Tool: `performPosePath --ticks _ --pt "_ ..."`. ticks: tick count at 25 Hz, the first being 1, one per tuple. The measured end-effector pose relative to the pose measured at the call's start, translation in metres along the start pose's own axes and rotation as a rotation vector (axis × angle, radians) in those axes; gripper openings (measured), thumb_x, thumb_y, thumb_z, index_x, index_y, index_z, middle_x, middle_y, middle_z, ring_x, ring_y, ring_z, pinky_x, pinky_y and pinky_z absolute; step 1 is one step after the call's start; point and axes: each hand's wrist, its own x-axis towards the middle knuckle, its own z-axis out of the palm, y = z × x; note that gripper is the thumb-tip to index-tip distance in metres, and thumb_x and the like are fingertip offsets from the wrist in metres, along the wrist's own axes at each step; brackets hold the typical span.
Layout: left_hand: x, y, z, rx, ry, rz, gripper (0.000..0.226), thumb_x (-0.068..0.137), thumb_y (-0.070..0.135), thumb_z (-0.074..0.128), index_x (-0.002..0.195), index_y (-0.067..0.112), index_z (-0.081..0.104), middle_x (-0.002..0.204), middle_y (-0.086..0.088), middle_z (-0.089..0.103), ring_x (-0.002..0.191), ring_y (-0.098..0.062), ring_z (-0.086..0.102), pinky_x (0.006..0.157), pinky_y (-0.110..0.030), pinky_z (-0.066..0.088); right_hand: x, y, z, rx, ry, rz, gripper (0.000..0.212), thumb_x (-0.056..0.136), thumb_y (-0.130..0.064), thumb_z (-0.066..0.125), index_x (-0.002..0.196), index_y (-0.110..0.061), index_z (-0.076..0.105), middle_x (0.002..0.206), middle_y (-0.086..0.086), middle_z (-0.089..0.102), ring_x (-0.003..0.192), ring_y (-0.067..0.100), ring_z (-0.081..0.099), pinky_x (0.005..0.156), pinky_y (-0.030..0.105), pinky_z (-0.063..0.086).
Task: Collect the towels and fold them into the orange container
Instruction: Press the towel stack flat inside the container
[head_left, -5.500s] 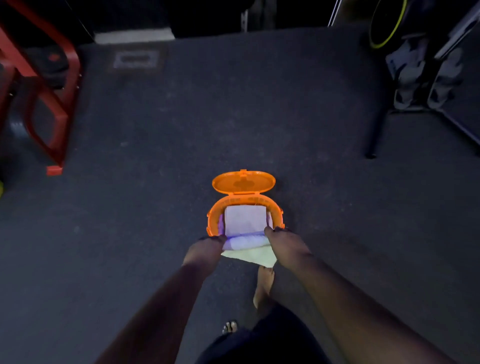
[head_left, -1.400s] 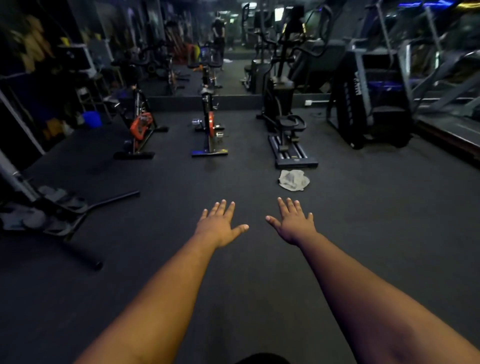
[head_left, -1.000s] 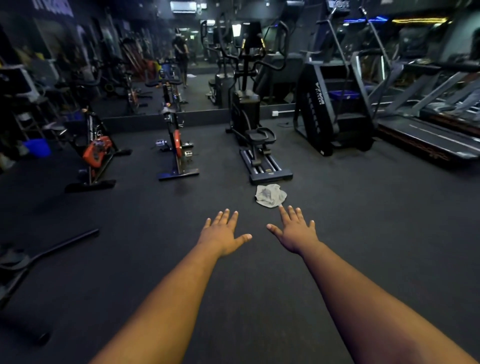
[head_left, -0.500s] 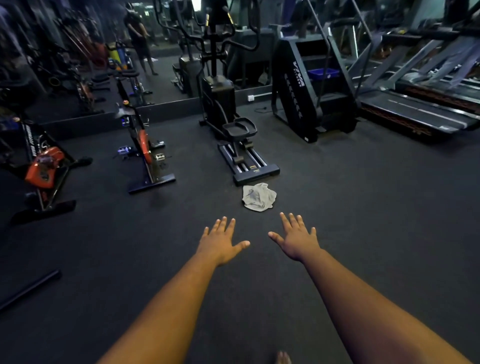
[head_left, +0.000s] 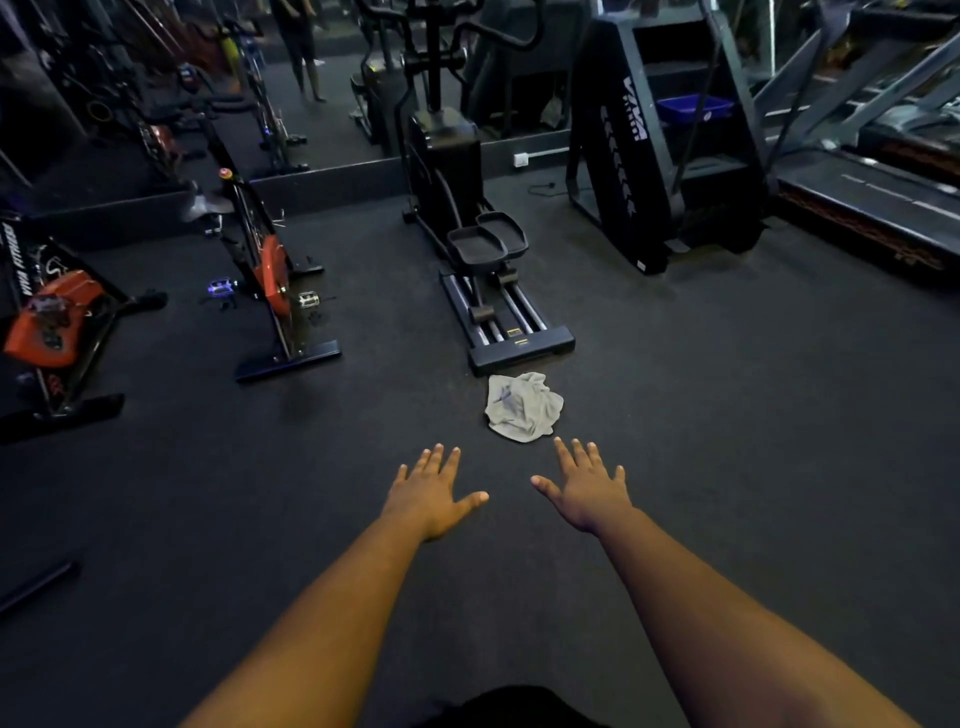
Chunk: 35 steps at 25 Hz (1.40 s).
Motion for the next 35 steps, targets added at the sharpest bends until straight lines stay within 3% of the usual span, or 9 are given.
performPosePath --ticks 14,21,27,35 --pt "0.354 -0.022 -0.092 0.087 -0.209 0.119 0.097 0.094 0.079 0.029 0.162 0.023 -0.01 0.171 -0.005 -0.012 0.158 -0.024 -0.007 0.127 -0.052 0.001 0.331 0.006 -0.09 -0.033 -0.117 0.099 0.087 0.095 -0.077 0.027 0.162 -0.032 -0.004 0.171 -0.001 -0.005 0.157 0.023 -0.01 0.122 0.063 0.004" --pt "0.511 -0.029 -0.121 0.039 -0.28 0.1 0.096 0.094 0.079 0.028 0.162 0.024 -0.009 0.171 -0.004 -0.012 0.158 -0.023 -0.007 0.127 -0.051 0.001 0.481 0.02 -0.112 0.051 -0.205 0.152 0.085 0.096 -0.075 0.028 0.162 -0.032 -0.004 0.171 -0.002 -0.006 0.157 0.021 -0.009 0.122 0.062 0.004" --pt "0.677 -0.025 -0.076 -0.027 -0.385 -0.009 0.097 0.093 0.08 0.028 0.163 0.023 -0.008 0.171 -0.004 -0.012 0.158 -0.023 -0.007 0.127 -0.051 0.003 0.652 0.065 -0.064 0.069 -0.357 0.152 0.084 0.097 -0.075 0.028 0.162 -0.032 -0.003 0.171 -0.003 -0.006 0.157 0.021 -0.009 0.123 0.062 0.005" --pt "0.894 -0.03 0.092 -0.052 -0.572 -0.05 0.098 0.093 0.079 0.03 0.163 0.022 -0.007 0.171 -0.003 -0.01 0.158 -0.022 -0.006 0.126 -0.051 0.004 0.886 0.139 0.093 0.026 -0.502 0.143 0.084 0.097 -0.072 0.032 0.163 -0.026 0.005 0.171 0.003 0.005 0.157 0.024 -0.001 0.122 0.061 0.011"
